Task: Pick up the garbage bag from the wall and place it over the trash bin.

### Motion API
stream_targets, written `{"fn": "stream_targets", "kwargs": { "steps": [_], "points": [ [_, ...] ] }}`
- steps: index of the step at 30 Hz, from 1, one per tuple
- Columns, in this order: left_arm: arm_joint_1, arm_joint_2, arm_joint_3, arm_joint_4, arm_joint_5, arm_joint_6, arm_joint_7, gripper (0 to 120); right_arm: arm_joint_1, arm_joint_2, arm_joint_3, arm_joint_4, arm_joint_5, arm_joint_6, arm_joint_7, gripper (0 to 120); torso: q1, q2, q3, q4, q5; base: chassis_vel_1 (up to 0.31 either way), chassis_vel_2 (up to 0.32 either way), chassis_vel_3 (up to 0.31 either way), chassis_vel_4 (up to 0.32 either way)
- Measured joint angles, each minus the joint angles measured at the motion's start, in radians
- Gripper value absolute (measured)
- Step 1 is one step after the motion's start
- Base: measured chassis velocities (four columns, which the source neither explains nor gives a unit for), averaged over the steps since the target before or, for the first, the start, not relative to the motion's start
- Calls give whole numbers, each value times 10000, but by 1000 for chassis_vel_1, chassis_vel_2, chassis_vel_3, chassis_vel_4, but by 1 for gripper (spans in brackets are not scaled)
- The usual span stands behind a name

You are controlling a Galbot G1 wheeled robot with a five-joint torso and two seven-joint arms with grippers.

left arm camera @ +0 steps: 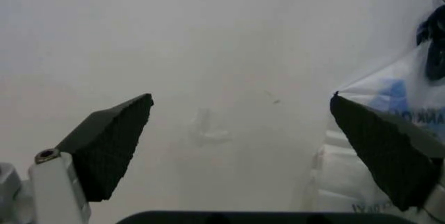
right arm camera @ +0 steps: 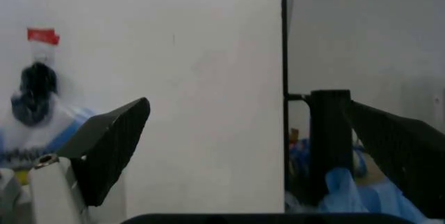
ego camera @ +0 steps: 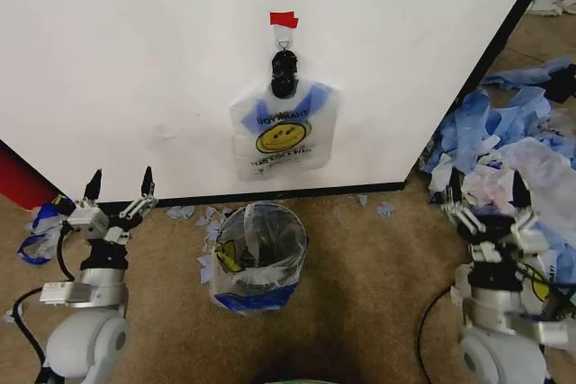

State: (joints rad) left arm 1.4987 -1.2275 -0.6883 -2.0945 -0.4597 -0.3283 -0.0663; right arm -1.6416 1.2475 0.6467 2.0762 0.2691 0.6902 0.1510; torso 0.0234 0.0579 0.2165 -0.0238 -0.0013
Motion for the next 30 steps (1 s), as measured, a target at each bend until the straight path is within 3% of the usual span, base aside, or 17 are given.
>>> {"fn": "stream_targets", "kwargs": {
  "steps": [7,30],
  "points": [
    [-32,-120,361,15,29,-12,-27,100,-184,400,-100,-401,-287,276,36,100,0,0,1,1,1,0,0,0,0],
    [-73,-108,439,78,-9,-66,-13,100,-33,375,-168,-467,-334,252,96,100,1,0,2,2,0,0,0,0,0]
  ]
}}
